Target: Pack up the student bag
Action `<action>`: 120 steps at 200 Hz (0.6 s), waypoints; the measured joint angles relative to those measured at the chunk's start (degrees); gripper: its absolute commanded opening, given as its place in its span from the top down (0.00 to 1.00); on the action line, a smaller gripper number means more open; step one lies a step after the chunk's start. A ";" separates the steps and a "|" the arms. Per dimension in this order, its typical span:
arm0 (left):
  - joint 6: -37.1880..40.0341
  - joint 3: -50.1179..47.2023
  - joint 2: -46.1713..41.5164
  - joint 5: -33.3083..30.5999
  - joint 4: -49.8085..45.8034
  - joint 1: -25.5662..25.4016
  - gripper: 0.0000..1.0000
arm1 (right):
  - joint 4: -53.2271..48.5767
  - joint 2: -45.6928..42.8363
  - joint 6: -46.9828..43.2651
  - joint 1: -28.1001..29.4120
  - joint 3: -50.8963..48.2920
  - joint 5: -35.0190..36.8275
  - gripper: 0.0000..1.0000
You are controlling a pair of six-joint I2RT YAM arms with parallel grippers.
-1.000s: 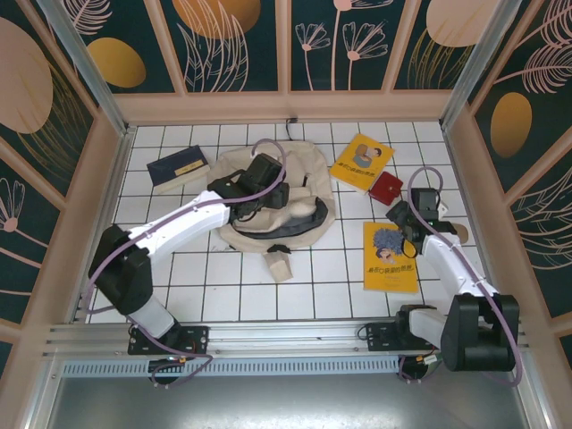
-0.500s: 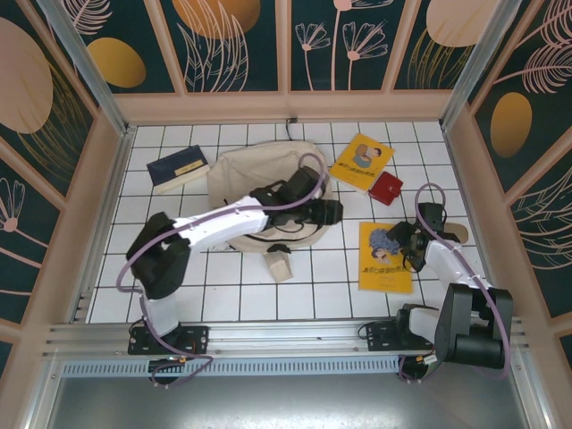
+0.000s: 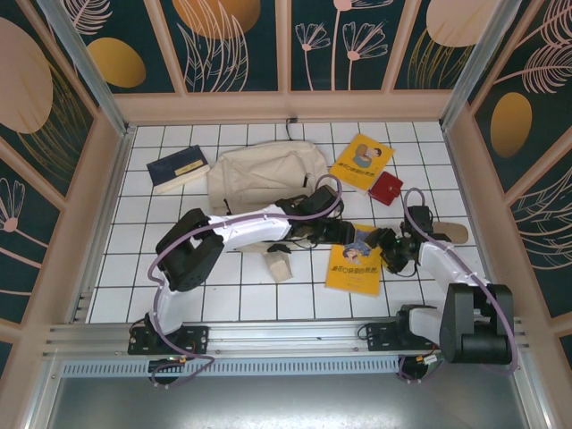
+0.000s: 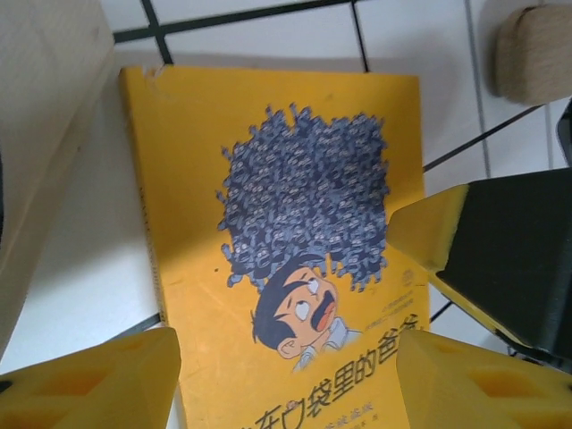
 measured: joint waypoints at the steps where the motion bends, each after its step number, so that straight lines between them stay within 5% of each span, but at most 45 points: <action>1: 0.02 0.02 0.09 0.02 -0.15 0.00 0.35 | 0.00 0.04 -0.04 0.02 0.00 0.02 0.33; 50: 0.02 0.02 2.91 0.81 -1.86 0.00 0.41 | -0.35 0.63 -0.11 4.15 0.33 4.35 0.46; 120: -0.02 0.15 5.64 1.88 -2.21 0.11 0.41 | 0.61 1.09 0.83 4.87 -0.42 5.49 0.52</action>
